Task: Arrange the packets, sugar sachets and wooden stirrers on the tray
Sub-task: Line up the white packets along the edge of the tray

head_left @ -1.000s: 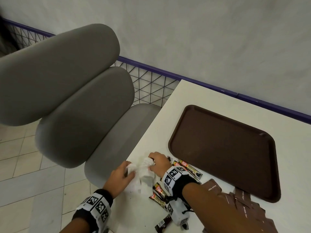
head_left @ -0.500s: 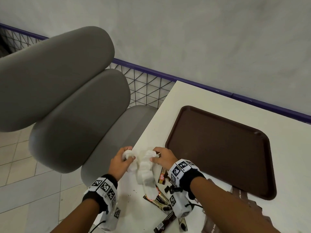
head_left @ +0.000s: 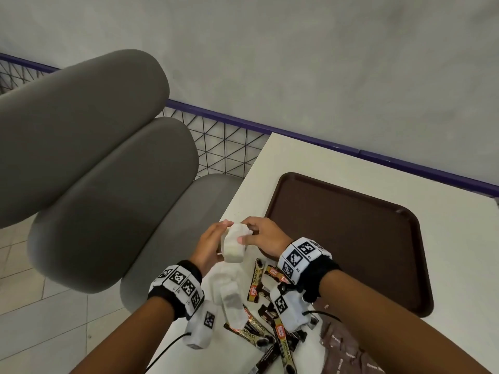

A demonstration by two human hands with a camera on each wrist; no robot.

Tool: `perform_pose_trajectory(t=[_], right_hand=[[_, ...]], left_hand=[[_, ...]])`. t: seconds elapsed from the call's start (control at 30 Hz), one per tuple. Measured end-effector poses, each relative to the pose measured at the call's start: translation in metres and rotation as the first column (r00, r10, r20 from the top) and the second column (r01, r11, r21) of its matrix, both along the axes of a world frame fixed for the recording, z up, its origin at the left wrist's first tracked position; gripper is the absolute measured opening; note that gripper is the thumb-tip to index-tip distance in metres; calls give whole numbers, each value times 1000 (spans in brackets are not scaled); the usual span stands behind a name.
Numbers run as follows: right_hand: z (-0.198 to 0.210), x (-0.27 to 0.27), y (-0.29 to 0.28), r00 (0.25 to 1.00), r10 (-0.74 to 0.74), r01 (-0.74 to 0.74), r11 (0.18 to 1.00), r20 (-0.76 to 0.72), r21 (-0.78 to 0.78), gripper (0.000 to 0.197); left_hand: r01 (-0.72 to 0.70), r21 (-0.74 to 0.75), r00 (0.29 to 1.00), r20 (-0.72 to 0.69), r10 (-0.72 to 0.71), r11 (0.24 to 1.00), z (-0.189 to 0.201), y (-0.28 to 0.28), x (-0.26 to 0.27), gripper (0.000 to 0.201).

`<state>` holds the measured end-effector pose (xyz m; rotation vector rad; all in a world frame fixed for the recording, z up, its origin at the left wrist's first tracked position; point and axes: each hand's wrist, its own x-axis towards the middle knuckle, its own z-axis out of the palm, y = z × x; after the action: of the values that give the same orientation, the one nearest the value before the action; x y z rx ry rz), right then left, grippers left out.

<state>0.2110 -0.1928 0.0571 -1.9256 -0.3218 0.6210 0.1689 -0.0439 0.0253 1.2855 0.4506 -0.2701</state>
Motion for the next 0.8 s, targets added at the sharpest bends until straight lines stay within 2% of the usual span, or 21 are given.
perform_pose_trajectory(t=[0.07, 0.1, 0.2, 0.3, 0.4, 0.5, 0.67, 0.8], right_hand=[[-1, -1, -4, 996, -83, 83, 996, -22, 11, 24], [-1, -1, -6, 993, -117, 118, 993, -29, 25, 25], [0, 1, -12, 978, -208, 207, 977, 19, 46, 27], [2, 5, -18, 961, -267, 264, 964, 71, 42, 30], [2, 6, -21, 947, -318, 314, 945, 45, 92, 35], [-2, 8, -23, 920, -392, 388, 912, 9, 136, 30], [-2, 8, -31, 928, -343, 363, 921, -150, 141, 22], [-1, 17, -42, 892, -364, 427, 875, -269, 230, 18]], left_hand=[[110, -192, 993, -20, -116, 975, 0, -8, 2, 56], [149, -265, 987, -19, -159, 953, 1, -10, 2, 59], [167, -402, 981, -23, -192, 900, 7, -16, 1, 48], [150, -477, 985, -2, -171, 866, 11, -17, 5, 48], [124, -437, 991, 13, -132, 891, 12, -18, 12, 34], [75, -361, 997, 13, -75, 930, 14, -20, 20, 28], [66, -331, 997, 49, -52, 941, 15, -26, 31, 37], [70, -353, 998, 36, -61, 933, 13, -30, 43, 52]])
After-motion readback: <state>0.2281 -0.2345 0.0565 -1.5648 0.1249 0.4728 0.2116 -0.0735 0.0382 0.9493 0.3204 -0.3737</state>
